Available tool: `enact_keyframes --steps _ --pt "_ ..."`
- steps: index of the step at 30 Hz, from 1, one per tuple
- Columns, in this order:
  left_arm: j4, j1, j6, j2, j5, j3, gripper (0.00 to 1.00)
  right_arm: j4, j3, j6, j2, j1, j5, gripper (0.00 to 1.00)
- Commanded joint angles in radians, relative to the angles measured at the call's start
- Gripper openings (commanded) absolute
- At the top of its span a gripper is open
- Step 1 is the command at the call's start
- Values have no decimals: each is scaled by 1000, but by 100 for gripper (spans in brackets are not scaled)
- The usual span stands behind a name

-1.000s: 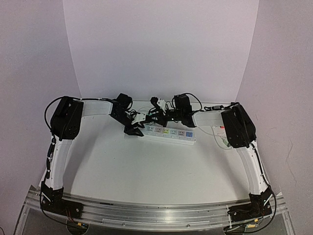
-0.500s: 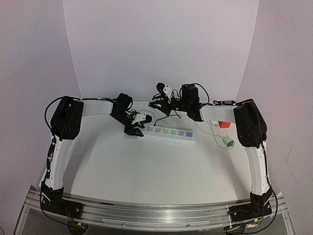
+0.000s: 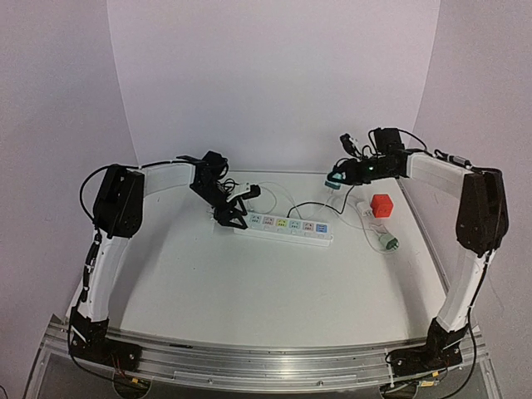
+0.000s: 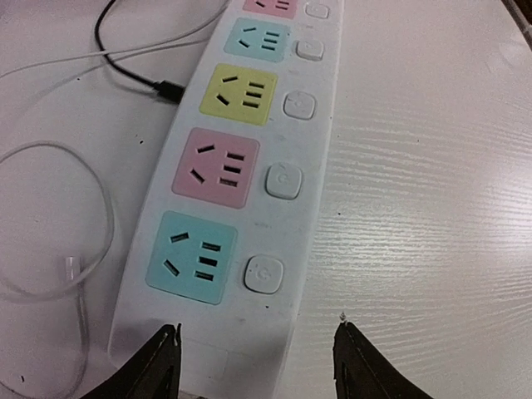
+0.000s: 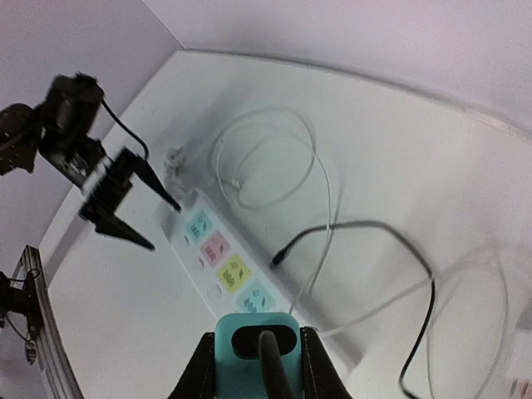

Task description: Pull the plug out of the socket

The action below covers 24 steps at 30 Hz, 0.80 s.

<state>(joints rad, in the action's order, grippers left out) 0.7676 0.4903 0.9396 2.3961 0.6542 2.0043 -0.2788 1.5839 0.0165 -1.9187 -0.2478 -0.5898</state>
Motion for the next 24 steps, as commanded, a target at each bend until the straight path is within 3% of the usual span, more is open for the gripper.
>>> enact_keyframes --steps 1,8,20,24 --pt "-2 -17 -111 20 65 78 64 -429 -96 94 18 43 -44 0" --pt "-149 -24 -235 59 -19 68 67 -548 -187 192 -47 136 -92 0" --pt "-272 -37 -428 127 -56 151 67 -800 13 389 -259 184 38 0" --pt "-284 -40 -472 132 -60 156 66 -824 40 429 -276 189 91 9"
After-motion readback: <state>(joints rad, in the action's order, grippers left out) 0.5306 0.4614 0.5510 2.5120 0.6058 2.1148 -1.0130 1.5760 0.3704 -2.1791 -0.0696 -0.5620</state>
